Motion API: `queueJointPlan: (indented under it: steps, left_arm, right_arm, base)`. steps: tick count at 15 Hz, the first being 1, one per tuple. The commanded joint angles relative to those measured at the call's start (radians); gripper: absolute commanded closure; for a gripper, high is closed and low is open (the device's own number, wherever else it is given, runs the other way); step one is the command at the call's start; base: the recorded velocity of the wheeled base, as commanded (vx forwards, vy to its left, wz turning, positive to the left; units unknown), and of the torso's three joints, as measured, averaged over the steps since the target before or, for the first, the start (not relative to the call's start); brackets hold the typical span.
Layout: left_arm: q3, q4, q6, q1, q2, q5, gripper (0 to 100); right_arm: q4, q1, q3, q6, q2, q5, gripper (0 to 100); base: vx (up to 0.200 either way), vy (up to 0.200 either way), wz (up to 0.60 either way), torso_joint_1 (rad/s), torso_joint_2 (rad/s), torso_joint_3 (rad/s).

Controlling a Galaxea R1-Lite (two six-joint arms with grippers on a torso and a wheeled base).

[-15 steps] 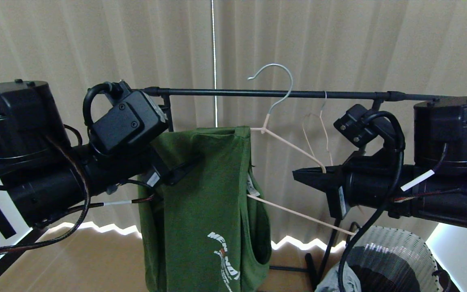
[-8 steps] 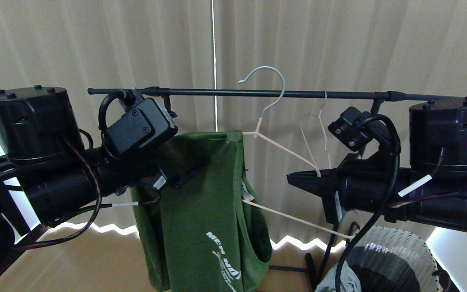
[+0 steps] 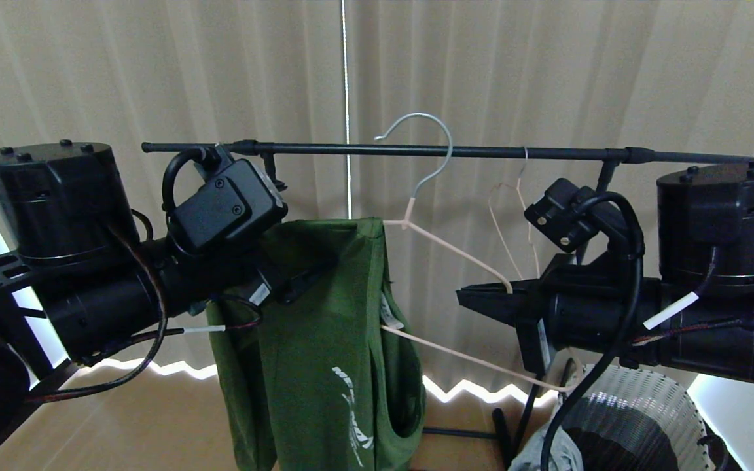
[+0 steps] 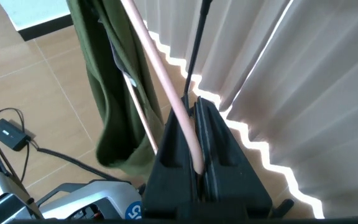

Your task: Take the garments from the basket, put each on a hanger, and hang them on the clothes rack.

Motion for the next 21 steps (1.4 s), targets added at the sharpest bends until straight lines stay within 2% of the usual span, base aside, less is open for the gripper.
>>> queueJointPlan:
  steps: [1,2,4,12,13,21]
  left_arm:
    - [-0.004,-0.002,0.000,-0.001,-0.001,-0.002,0]
    - [-0.004,-0.002,0.000,-0.001,-0.001,-0.005,0]
    - [-0.001,-0.008,0.000,-0.003,-0.007,-0.068,0]
    - [-0.022,-0.030,0.008,-0.001,0.001,-0.071,0]
    - [-0.021,-0.030,0.008,-0.001,0.002,-0.071,100]
    - [-0.013,-0.036,0.008,0.000,0.024,-0.071,100]
  right_arm:
    - [0.001,0.003,0.000,-0.001,-0.001,0.001,100]
    - [0.000,0.006,0.000,-0.001,-0.001,0.001,100]
    - [0.000,0.009,0.000,-0.001,0.003,0.001,100]
    - [0.001,0.009,0.027,-0.003,-0.003,0.017,100]
    - [0.001,0.010,0.027,-0.003,-0.004,0.017,100]
    - [0.000,0.010,0.033,-0.004,-0.015,0.017,100]
  base:
    - [0.000,0.000,0.00,0.000,0.00,0.000]
    - [0.000,0.000,0.00,0.000,0.00,0.000]
    - [0.000,0.000,0.00,0.000,0.00,0.000]
    - [0.000,0.000,0.00,0.000,0.00,0.000]
    - [0.000,0.000,0.00,0.000,0.00,0.000]
    - [0.000,0.000,0.00,0.000,0.00,0.000]
